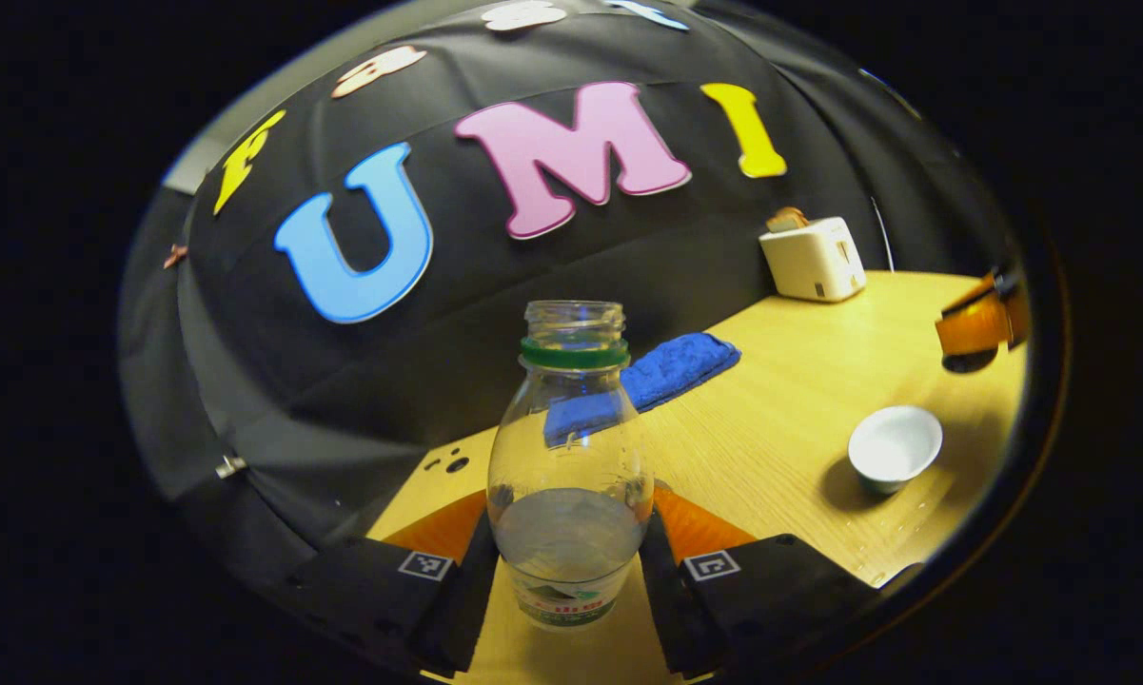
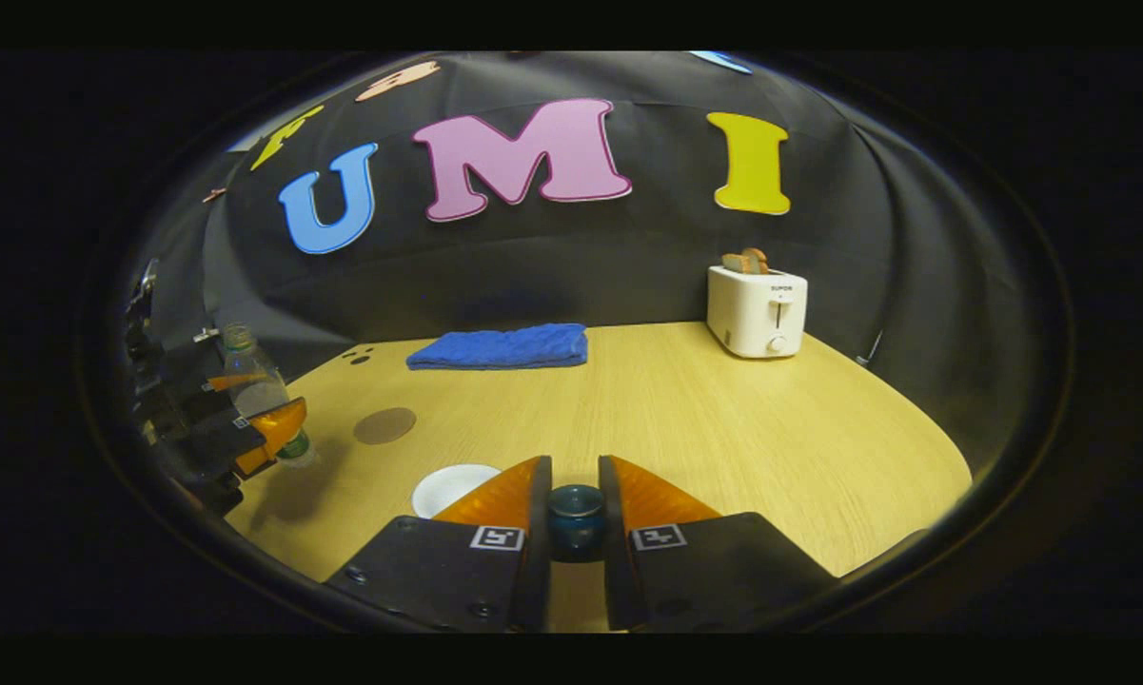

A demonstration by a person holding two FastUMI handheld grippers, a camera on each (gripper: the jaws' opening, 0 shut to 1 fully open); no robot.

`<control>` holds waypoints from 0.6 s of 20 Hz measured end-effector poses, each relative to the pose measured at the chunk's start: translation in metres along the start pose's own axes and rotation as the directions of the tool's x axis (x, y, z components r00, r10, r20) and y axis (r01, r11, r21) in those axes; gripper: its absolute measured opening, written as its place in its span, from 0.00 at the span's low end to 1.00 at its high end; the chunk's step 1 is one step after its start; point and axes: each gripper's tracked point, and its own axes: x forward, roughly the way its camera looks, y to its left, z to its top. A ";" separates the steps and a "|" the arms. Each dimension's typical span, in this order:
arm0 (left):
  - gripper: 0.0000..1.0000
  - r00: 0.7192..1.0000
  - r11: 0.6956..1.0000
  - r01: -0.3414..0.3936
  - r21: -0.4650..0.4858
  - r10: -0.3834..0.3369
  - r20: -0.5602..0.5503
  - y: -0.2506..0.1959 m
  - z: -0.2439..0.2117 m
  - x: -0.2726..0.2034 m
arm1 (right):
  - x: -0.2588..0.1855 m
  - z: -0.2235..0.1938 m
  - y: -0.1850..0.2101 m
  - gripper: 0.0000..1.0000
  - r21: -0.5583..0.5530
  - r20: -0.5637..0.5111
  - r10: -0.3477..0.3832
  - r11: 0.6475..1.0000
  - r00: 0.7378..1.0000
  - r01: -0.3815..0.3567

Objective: Open the teacup lid with one hand, grasp the water bottle and pour water into the teacup with the other hand; after pouring, place the water bottle on the coaster and then close the teacup lid.

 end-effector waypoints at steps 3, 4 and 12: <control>0.73 1.000 0.985 0.012 0.172 -0.016 0.025 -0.019 0.009 -0.001 | -0.003 -0.002 -0.012 0.26 -0.006 -0.002 -0.005 1.000 1.000 0.005; 0.73 0.999 0.974 0.030 0.226 -0.036 0.023 -0.029 0.010 0.000 | -0.004 -0.003 -0.015 0.26 -0.008 -0.004 -0.007 1.000 1.000 0.006; 0.73 0.988 0.829 0.106 0.549 -0.149 0.034 -0.087 0.012 0.003 | -0.009 -0.005 -0.041 0.26 -0.012 0.013 -0.018 1.000 1.000 0.018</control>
